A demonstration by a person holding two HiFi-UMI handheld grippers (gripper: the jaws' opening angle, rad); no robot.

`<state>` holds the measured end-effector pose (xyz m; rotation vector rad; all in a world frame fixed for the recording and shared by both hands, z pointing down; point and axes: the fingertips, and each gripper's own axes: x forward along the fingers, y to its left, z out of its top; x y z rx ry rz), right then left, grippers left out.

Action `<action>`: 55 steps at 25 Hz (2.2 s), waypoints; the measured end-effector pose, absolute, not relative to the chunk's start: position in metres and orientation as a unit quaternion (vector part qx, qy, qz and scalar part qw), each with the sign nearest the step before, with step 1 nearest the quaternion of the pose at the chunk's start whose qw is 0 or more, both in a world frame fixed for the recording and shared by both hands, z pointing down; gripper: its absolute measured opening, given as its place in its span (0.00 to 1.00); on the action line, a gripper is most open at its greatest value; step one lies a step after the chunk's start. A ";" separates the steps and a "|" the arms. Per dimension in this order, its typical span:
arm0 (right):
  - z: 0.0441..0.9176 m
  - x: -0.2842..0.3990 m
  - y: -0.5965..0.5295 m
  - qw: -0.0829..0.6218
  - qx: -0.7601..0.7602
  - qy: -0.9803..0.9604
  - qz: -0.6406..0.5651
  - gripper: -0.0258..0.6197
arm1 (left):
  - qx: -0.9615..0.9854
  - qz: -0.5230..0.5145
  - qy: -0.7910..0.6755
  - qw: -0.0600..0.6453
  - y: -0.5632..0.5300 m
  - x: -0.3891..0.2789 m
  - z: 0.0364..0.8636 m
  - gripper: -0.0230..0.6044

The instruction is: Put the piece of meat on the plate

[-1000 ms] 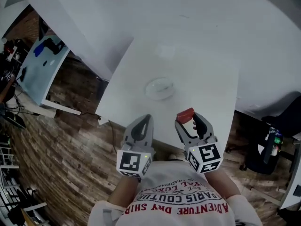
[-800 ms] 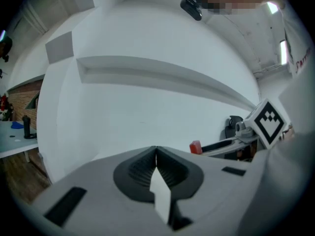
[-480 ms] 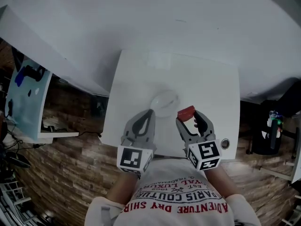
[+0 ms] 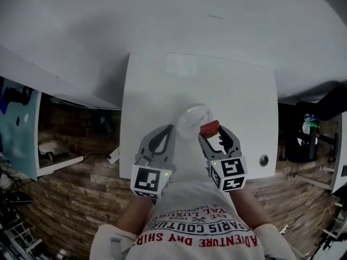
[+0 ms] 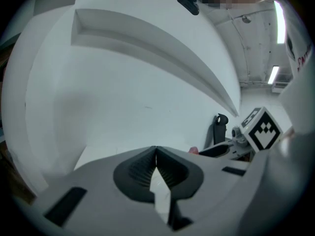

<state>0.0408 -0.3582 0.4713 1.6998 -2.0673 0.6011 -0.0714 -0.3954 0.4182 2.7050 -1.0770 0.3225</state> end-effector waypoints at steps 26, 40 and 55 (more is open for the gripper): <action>0.618 0.030 -0.403 0.370 0.483 -0.736 0.298 0.47 | 0.872 0.191 -0.402 0.205 -0.404 -0.073 0.529 0.05; 0.624 0.018 -0.397 0.382 0.462 -0.739 0.307 0.47 | 0.869 0.195 -0.403 0.210 -0.398 -0.075 0.531 0.05; 0.554 0.035 -0.390 0.302 0.573 -0.717 0.256 0.22 | 0.900 0.181 -0.362 0.162 -0.393 -0.065 0.486 0.05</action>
